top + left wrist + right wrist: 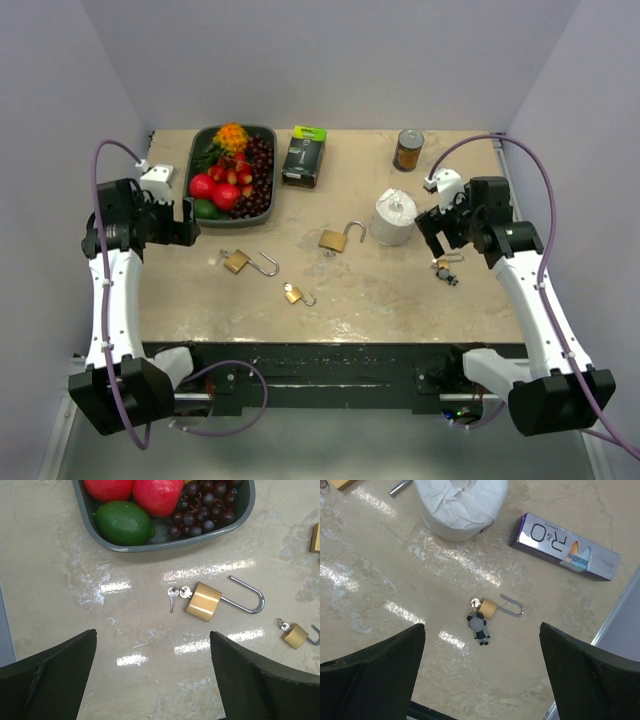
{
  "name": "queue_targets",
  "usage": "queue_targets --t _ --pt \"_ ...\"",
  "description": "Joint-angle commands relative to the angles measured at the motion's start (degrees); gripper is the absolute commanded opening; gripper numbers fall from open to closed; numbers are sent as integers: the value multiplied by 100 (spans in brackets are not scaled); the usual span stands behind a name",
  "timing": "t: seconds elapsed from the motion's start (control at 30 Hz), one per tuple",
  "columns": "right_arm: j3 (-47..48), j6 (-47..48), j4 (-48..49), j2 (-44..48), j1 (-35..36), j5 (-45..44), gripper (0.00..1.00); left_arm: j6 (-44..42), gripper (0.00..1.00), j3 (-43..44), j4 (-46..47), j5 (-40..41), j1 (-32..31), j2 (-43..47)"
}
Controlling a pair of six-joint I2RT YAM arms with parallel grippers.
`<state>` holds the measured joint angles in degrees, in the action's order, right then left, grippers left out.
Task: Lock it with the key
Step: Pick up the lock from the center of the board.
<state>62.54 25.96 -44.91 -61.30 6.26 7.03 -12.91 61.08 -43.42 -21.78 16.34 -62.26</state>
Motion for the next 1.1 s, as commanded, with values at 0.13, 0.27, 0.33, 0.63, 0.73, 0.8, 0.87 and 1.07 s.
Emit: queue_targets --t 0.13,0.27,0.33,0.63,0.73,0.8,0.87,1.07 --pt "249 129 -527 -602 -448 307 99 148 99 36 290 78 -61 3" --pt "469 278 -853 -1286 -1144 659 99 280 99 62 369 69 -69 -14" --pt "443 217 -836 -1490 -1329 563 94 341 99 62 430 95 -69 -6" --pt "276 -854 -564 -2342 -1426 475 72 570 99 10 641 350 -78 56" --pt "355 -1136 -537 -2606 -1426 510 69 596 99 -26 738 403 -69 91" --pt "338 -1320 -441 -2694 -1426 475 66 605 99 -26 765 481 -69 91" --pt "154 -1505 -265 -2695 -1426 379 62 623 99 -17 782 526 -78 91" --pt "-312 -1839 350 -2677 -1426 159 56 675 99 -70 861 526 -78 109"
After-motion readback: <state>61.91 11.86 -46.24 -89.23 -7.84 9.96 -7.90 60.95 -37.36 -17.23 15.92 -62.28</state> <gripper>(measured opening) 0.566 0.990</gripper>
